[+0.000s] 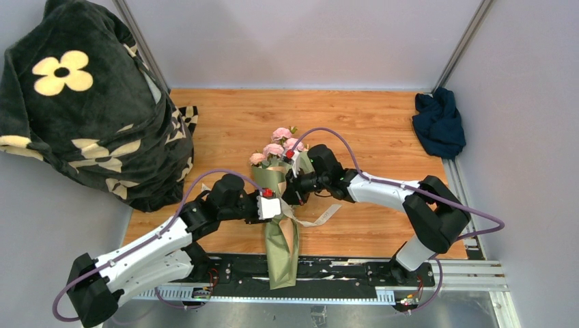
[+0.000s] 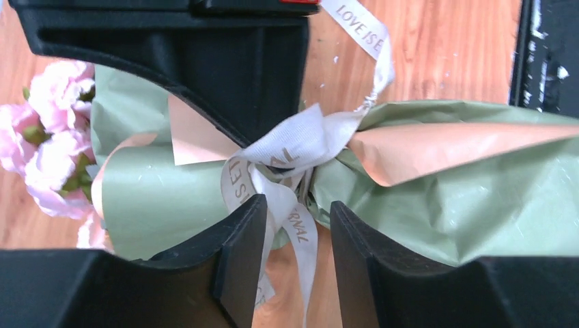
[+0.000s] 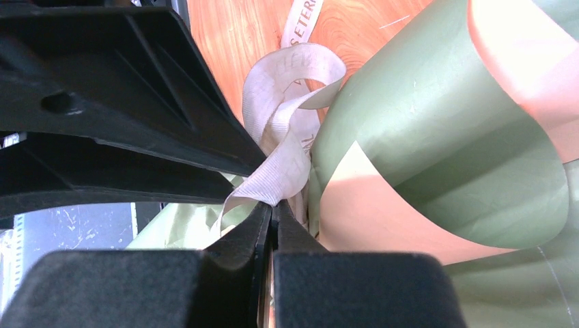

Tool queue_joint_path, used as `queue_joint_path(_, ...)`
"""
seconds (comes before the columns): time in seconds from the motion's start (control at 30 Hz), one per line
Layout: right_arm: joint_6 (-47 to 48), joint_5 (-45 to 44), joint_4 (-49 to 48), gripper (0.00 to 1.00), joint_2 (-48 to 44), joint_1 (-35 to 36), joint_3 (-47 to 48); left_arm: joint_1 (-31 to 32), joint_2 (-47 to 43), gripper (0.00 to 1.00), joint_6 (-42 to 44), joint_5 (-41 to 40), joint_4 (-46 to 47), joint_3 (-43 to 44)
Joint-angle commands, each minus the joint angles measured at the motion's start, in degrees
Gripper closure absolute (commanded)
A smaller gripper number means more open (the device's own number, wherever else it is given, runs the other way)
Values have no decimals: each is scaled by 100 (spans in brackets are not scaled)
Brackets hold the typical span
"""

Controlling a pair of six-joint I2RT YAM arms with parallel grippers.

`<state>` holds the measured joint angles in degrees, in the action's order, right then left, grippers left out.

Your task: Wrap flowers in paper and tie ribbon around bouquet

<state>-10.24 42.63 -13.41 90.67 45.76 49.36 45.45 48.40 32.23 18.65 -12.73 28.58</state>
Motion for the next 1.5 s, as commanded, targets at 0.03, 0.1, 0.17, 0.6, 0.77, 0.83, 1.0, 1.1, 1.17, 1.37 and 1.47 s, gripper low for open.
queue_joint_path(0.03, 67, -230, 294, 100, -172, 74, 86, -1, -543, 48, 1134, 560, -714, 297)
queue_joint_path(0.1, 62, -227, 340, 100, -164, 82, 98, -1, -505, 42, 1060, 575, -337, 319)
queue_joint_path(0.17, 69, -195, 372, 100, -160, 95, 133, -1, -244, 37, 1003, 555, 38, 377)
queue_joint_path(0.6, 216, -206, 508, 99, -194, 107, 100, -1, 706, 89, 1337, 363, 86, 525)
queue_joint_path(0.77, 224, -335, 731, 98, -190, 34, 177, -1, 620, 100, 1795, 408, -219, 583)
queue_joint_path(0.83, 113, -486, 721, 98, -278, -73, 82, -10, 571, 100, 2022, 393, -381, 612)
queue_joint_path(1.0, 29, -563, 621, 95, -527, -139, -261, -45, 457, 100, 2413, 432, -780, 618)
queue_joint_path(1.1, 5, -437, 520, 95, -487, -133, -318, -45, 524, 96, 2180, 234, -277, 690)
queue_joint_path(1.17, 25, -379, 515, 95, -449, -121, -269, -54, 733, 75, 1787, 107, 53, 871)
queue_joint_path(1.37, 123, -282, 459, 95, -470, -112, -275, -187, 1199, 60, 994, 252, 32, 1035)
queue_joint_path(1.47, 149, -257, 462, 95, -472, -113, -295, -195, 1355, 62, 981, 279, 93, 997)
